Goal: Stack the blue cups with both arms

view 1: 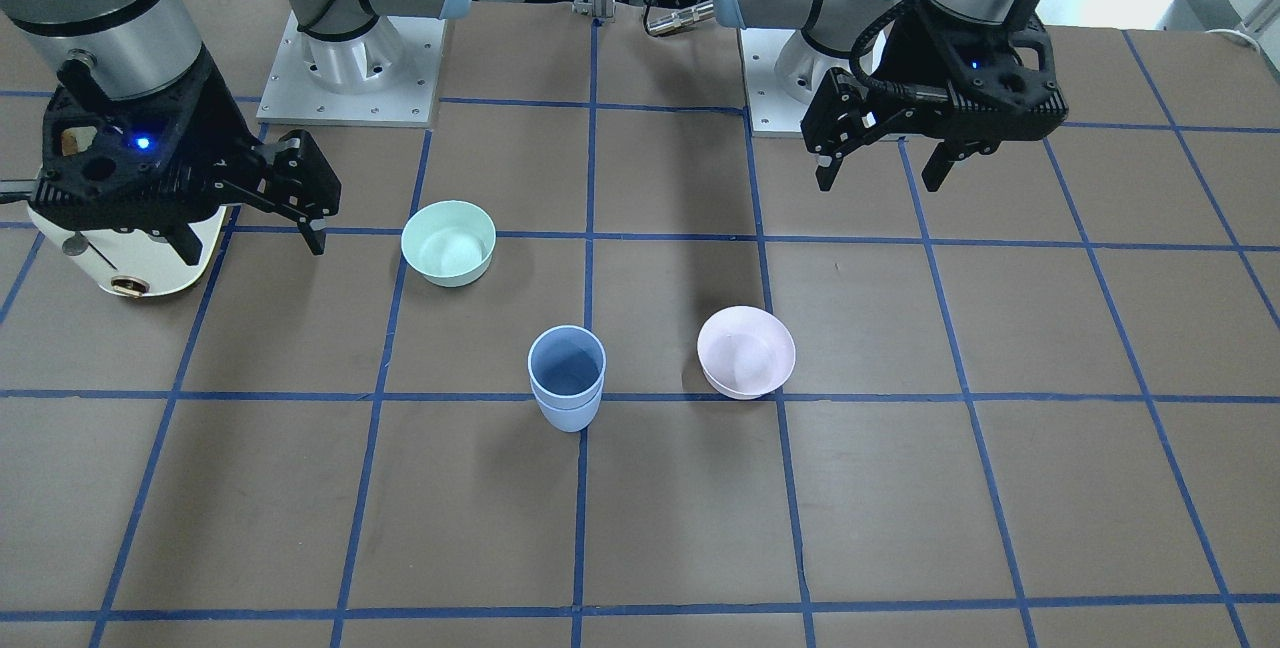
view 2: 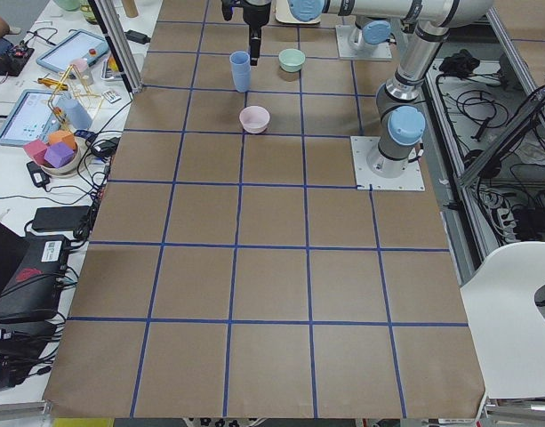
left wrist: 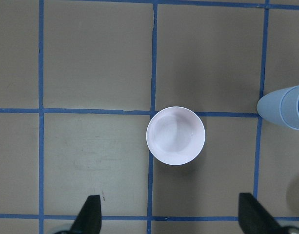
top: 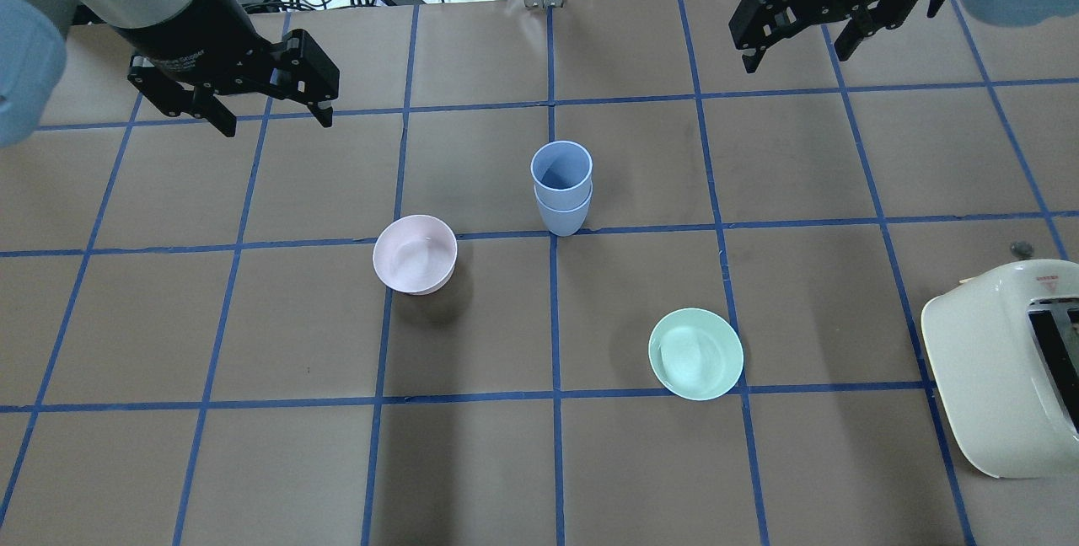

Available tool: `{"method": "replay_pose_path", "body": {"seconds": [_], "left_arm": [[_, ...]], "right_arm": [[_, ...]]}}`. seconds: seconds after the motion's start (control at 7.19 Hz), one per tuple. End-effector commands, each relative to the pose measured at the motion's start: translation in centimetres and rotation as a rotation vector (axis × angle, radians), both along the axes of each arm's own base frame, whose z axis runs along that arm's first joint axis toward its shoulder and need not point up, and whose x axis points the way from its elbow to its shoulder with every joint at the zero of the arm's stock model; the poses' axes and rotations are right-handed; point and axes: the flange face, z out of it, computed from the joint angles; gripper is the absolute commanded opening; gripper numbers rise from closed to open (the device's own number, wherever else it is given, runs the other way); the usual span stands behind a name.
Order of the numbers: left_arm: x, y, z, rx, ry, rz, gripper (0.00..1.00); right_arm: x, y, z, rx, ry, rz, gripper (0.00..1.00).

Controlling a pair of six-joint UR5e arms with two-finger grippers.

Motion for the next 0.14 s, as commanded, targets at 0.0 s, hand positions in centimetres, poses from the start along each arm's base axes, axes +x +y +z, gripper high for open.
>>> {"method": "replay_pose_path", "body": {"seconds": [0.0], "left_arm": [[-0.10,0.04,0.02,0.000,0.001,-0.002,1.00]], "right_arm": [[-0.04,-0.01,-0.12,0.002,0.001,0.000,1.00]]}}
